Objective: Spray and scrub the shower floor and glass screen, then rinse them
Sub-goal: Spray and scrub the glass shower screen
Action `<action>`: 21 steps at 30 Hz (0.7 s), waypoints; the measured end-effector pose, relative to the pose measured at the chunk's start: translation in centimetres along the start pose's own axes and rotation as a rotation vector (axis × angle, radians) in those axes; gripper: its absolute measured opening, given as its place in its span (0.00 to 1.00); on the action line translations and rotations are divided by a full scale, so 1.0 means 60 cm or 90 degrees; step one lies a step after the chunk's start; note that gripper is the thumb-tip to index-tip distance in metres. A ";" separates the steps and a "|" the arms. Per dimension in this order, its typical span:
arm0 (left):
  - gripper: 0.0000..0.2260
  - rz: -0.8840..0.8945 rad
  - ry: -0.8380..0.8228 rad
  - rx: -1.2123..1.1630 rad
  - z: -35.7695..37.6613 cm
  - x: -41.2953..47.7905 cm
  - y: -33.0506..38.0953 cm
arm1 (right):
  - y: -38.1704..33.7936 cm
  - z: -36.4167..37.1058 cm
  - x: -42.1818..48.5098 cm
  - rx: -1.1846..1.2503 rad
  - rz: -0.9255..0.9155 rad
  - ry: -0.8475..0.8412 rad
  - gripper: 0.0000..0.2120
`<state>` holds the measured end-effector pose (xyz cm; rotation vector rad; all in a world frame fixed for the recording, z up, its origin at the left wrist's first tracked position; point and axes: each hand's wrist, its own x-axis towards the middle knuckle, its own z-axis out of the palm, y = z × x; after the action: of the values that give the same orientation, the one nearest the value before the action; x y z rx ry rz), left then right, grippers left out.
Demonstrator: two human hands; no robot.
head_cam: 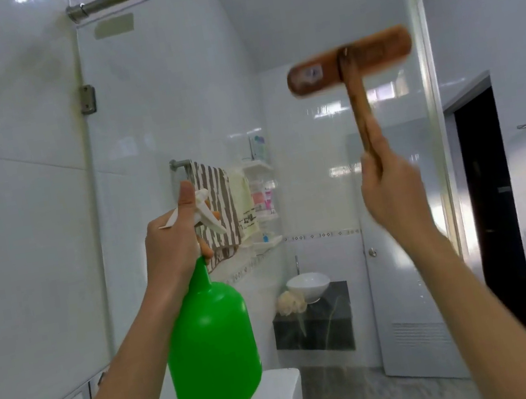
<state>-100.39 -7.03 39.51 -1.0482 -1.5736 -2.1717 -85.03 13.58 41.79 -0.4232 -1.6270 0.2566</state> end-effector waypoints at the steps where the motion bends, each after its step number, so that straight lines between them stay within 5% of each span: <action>1: 0.20 -0.003 0.000 0.002 0.001 0.002 0.000 | -0.009 -0.005 0.046 -0.006 -0.026 0.027 0.21; 8: 0.20 0.026 -0.005 -0.022 -0.010 0.025 0.009 | 0.000 -0.020 -0.070 0.004 0.000 -0.026 0.26; 14: 0.21 0.022 -0.010 -0.014 -0.015 0.048 0.013 | -0.065 -0.003 0.106 -0.007 -0.048 -0.002 0.26; 21: 0.24 0.029 0.021 0.010 -0.048 0.064 0.013 | -0.046 0.045 -0.033 0.011 -0.034 -0.057 0.26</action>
<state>-103.79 -9.19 42.27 -1.0276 -1.5358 -2.1321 -87.91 10.50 40.85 -0.3582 -1.7196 0.2526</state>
